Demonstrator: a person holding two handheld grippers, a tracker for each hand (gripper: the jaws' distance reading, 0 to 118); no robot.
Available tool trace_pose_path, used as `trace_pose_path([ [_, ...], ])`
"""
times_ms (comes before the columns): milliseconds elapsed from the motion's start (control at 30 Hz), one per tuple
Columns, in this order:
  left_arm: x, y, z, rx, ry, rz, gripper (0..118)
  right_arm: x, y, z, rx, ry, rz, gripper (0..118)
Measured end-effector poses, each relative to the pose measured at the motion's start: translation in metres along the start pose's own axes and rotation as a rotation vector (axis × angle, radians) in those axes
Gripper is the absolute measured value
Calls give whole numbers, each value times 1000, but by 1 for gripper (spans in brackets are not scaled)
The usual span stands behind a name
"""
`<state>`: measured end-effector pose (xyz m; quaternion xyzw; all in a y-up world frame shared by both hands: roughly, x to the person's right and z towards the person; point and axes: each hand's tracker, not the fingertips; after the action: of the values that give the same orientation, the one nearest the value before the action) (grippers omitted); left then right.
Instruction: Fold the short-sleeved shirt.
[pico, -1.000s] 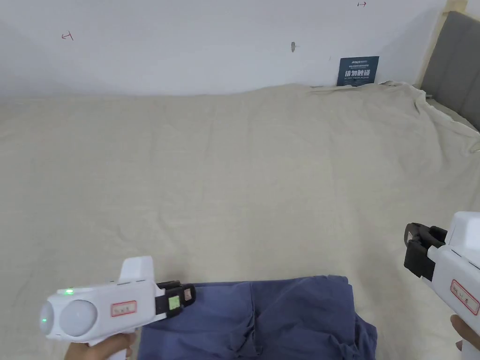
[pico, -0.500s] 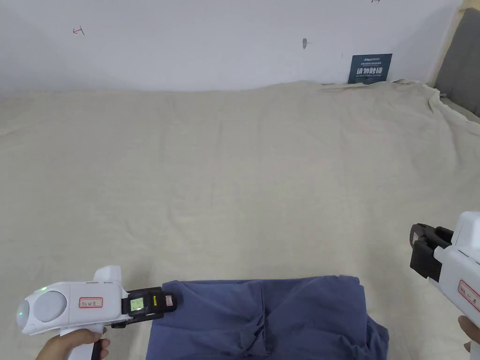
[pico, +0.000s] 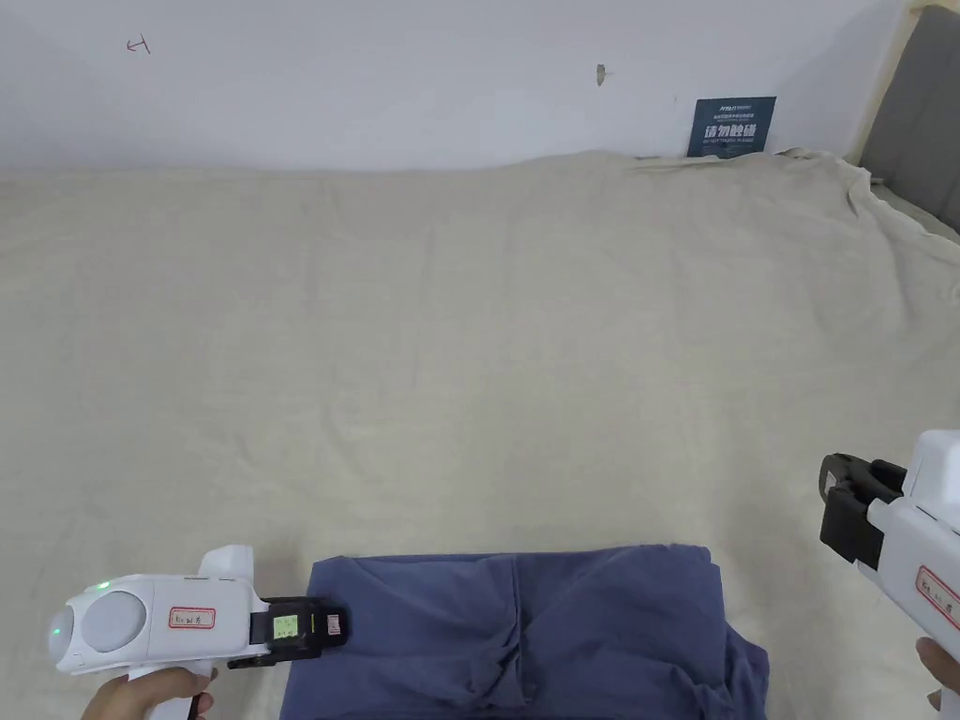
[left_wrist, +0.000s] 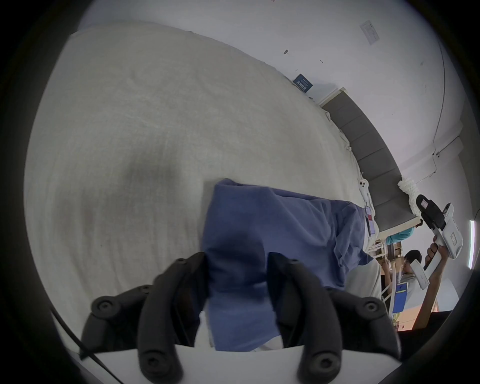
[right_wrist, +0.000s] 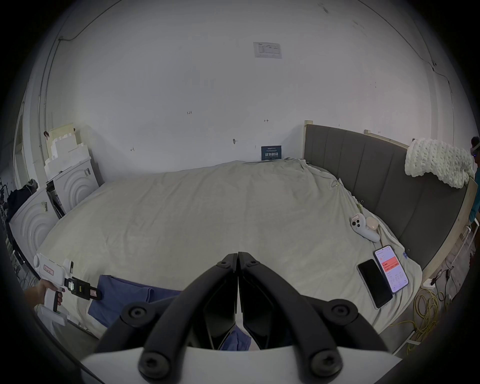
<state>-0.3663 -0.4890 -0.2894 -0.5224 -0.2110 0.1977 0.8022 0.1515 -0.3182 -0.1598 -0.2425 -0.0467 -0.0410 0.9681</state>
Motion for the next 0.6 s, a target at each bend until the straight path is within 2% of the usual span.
trace_pose_path([
  [67,-3,-1,0,6,27,5,34,0,0,-1,-1,2,-4,1],
  [100,-5,-1,-1,9,28,5,22,0,0,-1,-1,2,-5,1],
  [200,-5,-3,-2,16,13,37,12,-1,-1,-1,-1,4,-5,1],
  [400,9,-6,-6,23,65,-18,4,-3,-1,-2,-5,14,-8,1],
  [600,22,1,10,26,110,-60,2,-2,1,-3,0,14,-13,1],
])
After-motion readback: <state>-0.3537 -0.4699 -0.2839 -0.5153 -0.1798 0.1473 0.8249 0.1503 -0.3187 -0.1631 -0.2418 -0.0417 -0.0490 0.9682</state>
